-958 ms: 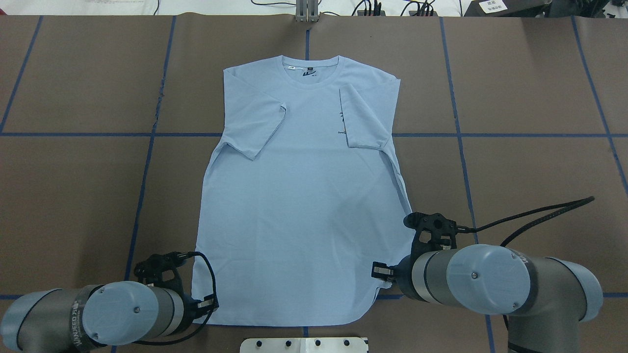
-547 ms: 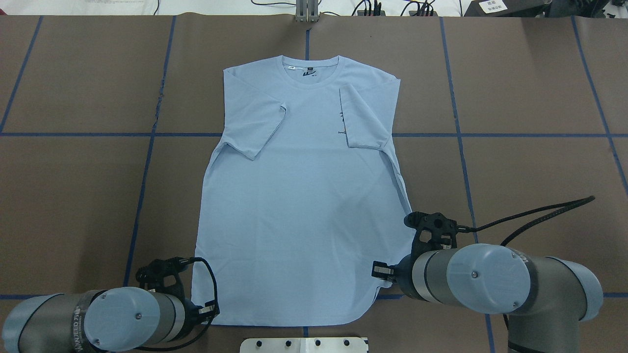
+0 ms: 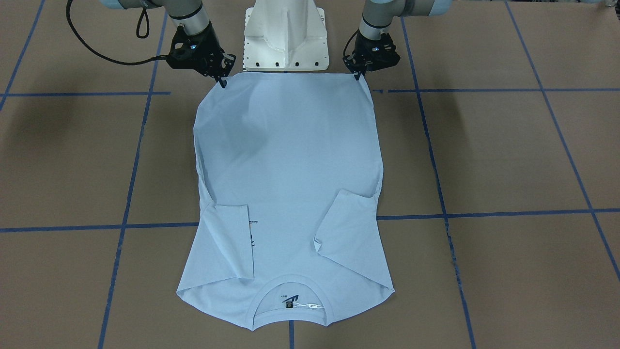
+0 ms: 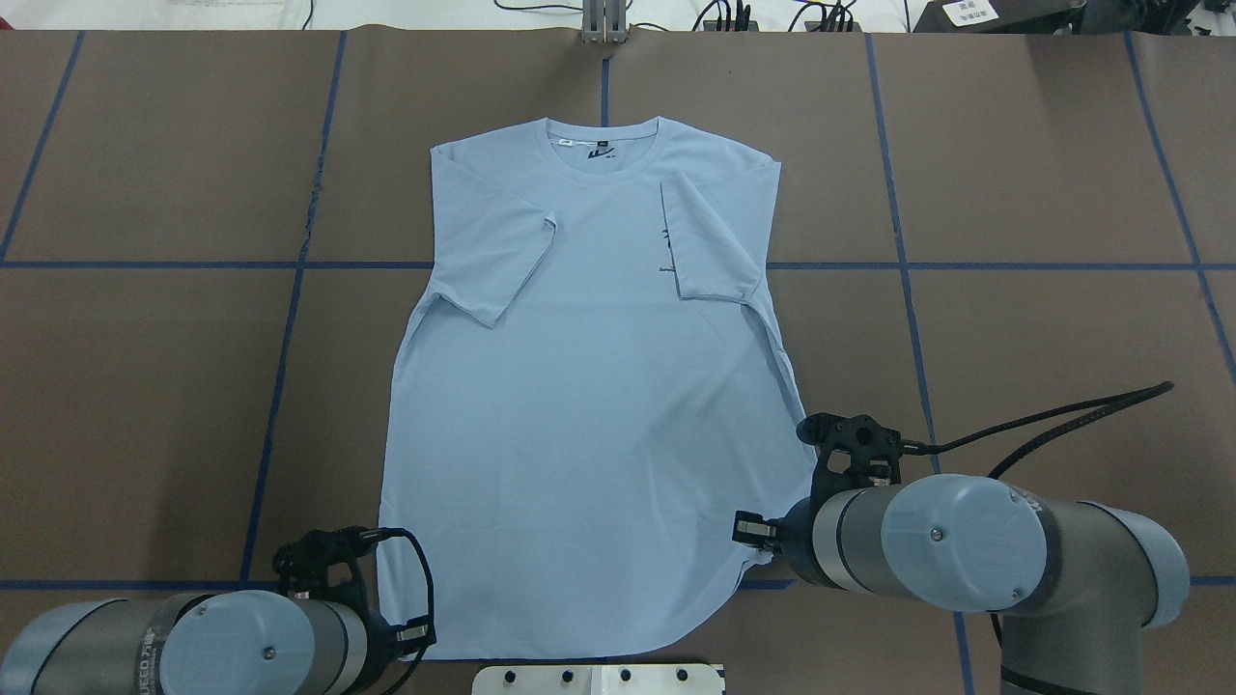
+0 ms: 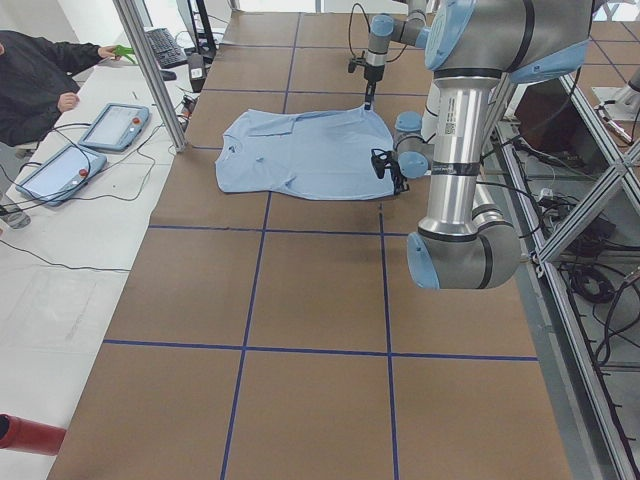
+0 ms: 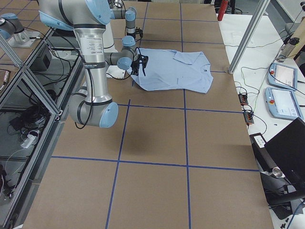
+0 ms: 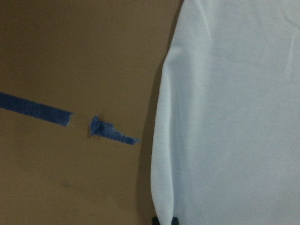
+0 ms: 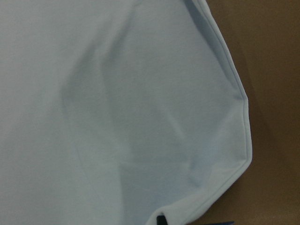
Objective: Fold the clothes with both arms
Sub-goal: 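Grasp both hem corners with the left and right grippers, then lift the hem with both grippers and fold it toward the collar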
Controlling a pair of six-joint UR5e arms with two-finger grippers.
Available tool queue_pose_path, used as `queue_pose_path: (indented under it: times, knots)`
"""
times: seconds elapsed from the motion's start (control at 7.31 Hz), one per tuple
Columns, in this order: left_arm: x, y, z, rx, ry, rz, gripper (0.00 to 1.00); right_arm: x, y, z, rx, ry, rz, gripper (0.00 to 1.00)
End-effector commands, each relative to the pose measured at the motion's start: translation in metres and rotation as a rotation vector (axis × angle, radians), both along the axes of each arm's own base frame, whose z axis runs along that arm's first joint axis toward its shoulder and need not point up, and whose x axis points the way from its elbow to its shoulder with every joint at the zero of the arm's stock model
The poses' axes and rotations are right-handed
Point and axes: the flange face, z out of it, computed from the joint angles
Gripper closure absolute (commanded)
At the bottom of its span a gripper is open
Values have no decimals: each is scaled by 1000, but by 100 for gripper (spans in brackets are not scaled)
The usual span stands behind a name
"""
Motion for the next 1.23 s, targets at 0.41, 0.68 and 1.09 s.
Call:
queue_pose_path:
  times: [0.41, 0.68, 1.09]
  knots:
    - [-50, 18, -58, 43, 11, 66, 100, 45, 9, -11, -51, -41, -60, 100]
    - [-69, 42, -85, 37, 29, 125, 100, 82, 39, -12, -90, -55, -147, 100]
    - [-96, 70, -115, 31, 100, 220, 100, 112, 81, -20, -137, -73, -280, 100]
